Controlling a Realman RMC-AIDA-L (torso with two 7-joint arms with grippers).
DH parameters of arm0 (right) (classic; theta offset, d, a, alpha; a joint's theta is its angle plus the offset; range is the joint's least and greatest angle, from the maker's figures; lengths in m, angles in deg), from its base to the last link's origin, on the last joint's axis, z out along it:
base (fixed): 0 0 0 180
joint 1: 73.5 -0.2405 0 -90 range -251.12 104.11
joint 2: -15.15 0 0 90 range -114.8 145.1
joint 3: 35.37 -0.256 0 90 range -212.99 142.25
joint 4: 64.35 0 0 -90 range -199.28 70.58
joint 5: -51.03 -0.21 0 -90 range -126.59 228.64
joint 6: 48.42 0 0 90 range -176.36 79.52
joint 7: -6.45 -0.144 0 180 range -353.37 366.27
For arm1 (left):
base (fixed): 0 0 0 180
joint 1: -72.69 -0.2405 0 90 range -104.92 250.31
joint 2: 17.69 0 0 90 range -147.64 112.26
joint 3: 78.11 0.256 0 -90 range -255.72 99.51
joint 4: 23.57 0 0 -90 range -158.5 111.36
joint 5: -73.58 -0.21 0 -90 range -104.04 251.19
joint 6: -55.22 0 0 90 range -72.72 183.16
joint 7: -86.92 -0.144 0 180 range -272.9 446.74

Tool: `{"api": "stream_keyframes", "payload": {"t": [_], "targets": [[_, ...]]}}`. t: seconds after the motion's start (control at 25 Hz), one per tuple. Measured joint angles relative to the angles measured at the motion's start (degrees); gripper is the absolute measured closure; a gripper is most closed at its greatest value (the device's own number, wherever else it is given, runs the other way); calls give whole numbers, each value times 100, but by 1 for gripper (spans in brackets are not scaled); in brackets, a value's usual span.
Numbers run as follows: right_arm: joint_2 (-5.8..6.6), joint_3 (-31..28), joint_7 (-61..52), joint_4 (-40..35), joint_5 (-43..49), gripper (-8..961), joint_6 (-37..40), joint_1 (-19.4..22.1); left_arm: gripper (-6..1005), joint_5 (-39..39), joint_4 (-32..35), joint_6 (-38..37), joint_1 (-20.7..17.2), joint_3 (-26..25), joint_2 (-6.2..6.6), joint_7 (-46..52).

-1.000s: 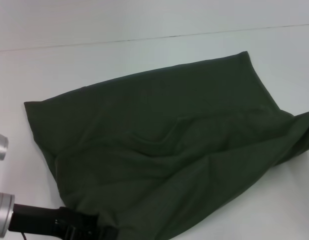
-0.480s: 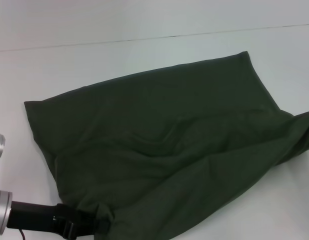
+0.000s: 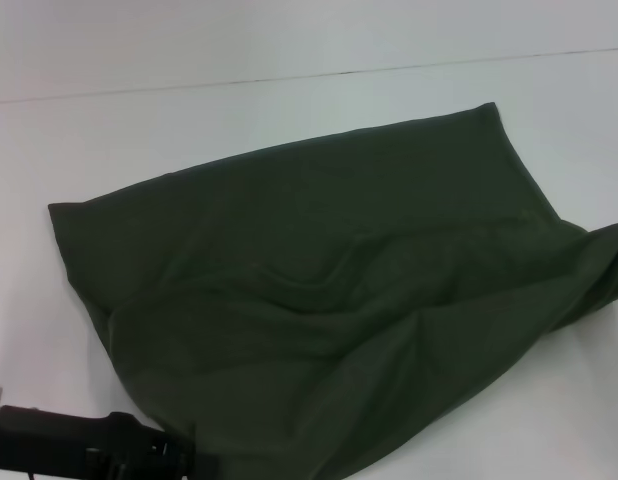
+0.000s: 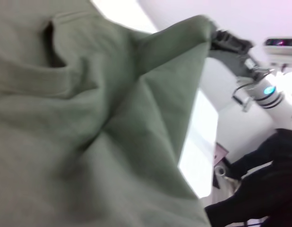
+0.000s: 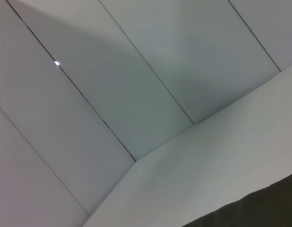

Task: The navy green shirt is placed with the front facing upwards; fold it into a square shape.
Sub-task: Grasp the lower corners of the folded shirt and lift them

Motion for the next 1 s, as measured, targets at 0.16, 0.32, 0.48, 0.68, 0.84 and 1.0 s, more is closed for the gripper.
{"api": "stream_keyframes", "payload": {"t": [0.16, 0.32, 0.48, 0.68, 0.84, 1.0], "targets": [[0, 2, 67, 0, 3, 907, 12, -3, 918, 10, -15, -253, -33, -268, 54, -266], [0, 5, 67, 0, 3, 907, 6, -12, 918, 11, -16, -274, -42, -339, 70, -287], [0, -3, 68, 0, 2, 907, 3, -14, 918, 11, -21, -243, -45, -318, 66, -281], [0, 2, 73, 0, -4, 907, 0, -25, 919, 11, -5, -223, -55, -391, 78, -281], [-33, 4, 225, 0, -3, 908, -1, -44, 919, 11, -4, -223, -43, -423, 84, -317], [-58, -60, 346, 0, -18, 908, -25, -6, 919, 11, -14, -175, -38, -424, 83, -329]]}}
